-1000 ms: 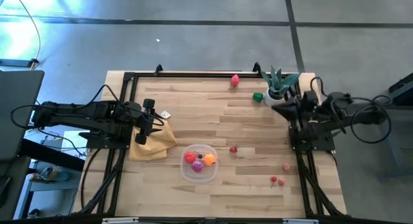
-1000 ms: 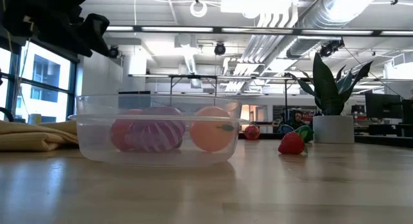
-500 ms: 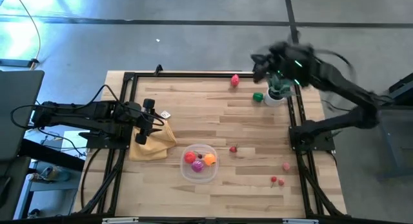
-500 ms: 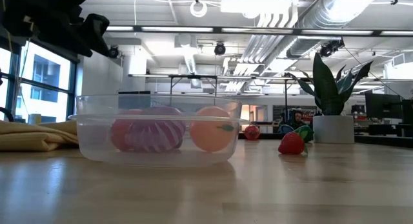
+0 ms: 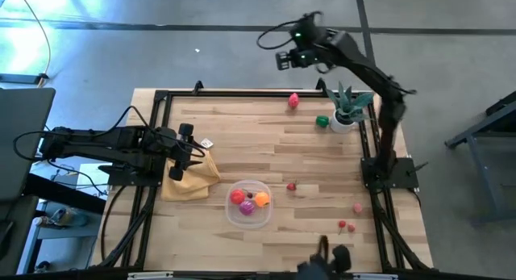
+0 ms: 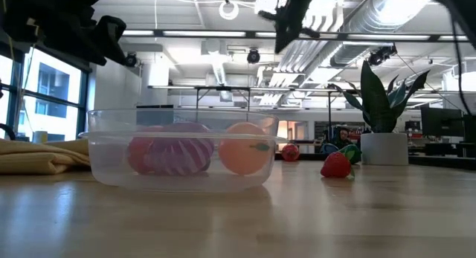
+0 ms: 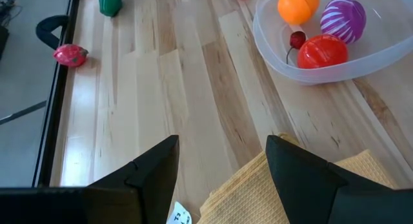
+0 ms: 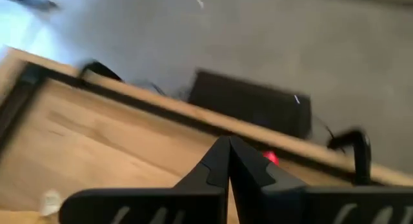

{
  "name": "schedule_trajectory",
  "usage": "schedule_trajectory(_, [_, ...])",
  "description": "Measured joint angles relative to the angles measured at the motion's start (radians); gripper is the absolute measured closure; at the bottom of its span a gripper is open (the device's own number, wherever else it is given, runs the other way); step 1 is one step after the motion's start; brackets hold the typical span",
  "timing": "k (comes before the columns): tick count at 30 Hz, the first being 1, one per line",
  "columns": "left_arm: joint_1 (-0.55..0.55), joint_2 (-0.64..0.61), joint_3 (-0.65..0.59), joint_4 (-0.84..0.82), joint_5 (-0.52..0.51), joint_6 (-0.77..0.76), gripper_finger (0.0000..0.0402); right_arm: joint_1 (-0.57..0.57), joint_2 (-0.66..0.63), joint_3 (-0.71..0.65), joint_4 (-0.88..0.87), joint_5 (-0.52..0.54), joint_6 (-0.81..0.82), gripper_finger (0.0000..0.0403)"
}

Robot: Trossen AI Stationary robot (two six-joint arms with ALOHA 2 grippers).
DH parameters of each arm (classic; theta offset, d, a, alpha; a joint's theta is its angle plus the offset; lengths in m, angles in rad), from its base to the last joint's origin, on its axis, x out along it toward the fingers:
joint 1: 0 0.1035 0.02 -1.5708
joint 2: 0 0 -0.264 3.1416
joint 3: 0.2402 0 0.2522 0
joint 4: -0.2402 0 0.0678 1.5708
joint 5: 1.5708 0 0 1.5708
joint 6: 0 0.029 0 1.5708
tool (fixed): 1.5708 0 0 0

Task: Pick and placing Produce into tupperware
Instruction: Put the red dragon fruit into the transparent bin

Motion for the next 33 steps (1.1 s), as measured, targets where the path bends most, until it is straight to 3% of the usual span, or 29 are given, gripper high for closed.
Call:
schedule_trajectory(6, [0.0,0.0,0.0,0.0,0.0,0.0,0.0181,-0.031,0.186,0.062,-0.203,-0.001,0.087,0.0402])
schedule_trajectory(12, [0.0,0.0,0.0,0.0,0.0,0.0,0.0181,-0.063,0.354,0.06,-0.335,-0.03,0.025,0.0402])
schedule_trajectory(20, [0.0,0.0,0.0,0.0,0.0,0.0,0.0181,-0.084,0.492,0.06,-0.336,-0.01,-0.035,0.0396])
schedule_trajectory(33, [0.0,0.0,0.0,0.0,0.0,0.0,0.0181,-0.084,0.512,0.06,-0.296,-0.007,-0.026,0.0257])
